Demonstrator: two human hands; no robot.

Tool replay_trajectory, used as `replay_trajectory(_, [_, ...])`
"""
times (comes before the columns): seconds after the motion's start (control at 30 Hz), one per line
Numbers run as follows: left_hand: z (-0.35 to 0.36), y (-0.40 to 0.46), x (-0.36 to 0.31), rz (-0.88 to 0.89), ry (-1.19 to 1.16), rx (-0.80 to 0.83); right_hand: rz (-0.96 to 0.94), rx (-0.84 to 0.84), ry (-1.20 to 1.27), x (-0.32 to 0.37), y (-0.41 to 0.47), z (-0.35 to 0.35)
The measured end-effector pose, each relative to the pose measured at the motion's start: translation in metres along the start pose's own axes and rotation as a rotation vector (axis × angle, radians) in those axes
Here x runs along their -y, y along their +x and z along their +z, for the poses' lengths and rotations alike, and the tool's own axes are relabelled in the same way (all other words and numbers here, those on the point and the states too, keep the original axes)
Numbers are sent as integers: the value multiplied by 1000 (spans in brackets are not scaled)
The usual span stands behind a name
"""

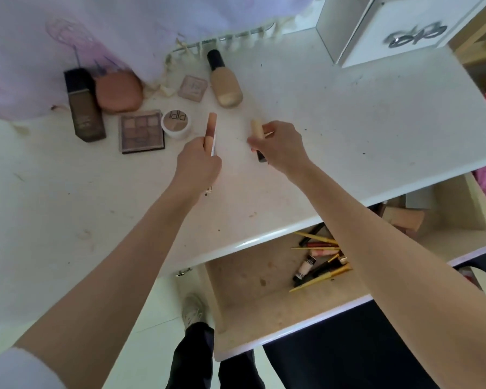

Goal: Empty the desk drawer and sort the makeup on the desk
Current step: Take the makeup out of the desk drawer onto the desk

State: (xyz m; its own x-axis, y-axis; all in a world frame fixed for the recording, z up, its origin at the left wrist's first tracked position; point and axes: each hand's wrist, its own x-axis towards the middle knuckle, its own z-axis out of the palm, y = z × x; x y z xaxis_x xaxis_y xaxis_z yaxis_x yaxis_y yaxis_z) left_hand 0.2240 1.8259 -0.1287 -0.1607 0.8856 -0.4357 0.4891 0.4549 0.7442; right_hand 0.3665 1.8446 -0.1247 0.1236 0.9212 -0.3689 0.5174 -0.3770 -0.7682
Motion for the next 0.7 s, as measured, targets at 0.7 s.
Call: replay_trajectory(0.7, [4,-53,28,211,76,-32,-310,14,-244,-46,-65,-4])
